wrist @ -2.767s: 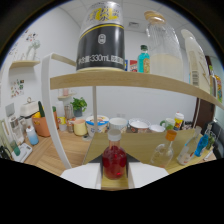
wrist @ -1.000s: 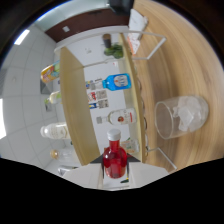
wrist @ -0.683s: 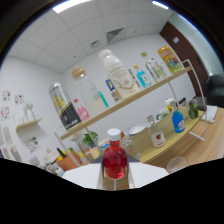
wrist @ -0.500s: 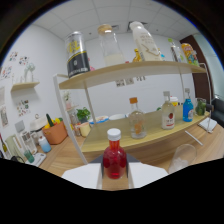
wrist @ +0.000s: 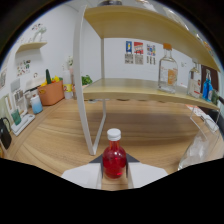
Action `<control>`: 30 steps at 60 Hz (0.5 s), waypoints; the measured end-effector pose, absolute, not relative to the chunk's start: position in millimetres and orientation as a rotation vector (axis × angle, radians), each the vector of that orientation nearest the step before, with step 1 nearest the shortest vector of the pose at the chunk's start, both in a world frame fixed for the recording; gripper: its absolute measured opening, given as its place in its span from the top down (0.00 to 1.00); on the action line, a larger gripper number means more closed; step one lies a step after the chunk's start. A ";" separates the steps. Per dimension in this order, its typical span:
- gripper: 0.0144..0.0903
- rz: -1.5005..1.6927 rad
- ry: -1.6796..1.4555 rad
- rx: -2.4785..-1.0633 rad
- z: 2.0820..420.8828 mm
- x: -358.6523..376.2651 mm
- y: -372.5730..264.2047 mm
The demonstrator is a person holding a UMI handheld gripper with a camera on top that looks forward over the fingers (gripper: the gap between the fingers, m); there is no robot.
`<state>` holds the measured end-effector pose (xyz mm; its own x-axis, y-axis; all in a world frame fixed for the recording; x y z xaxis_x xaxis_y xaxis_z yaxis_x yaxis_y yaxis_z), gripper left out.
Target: Make me a cup of Vodka Sunrise.
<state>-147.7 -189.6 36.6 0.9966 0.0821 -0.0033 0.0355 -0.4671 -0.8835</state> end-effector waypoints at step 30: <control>0.70 0.032 -0.109 -2.160 15.9 -145.8 -209.4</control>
<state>-145.8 -209.4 15.9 0.9957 0.0908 0.0184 0.0659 -0.5546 -0.8295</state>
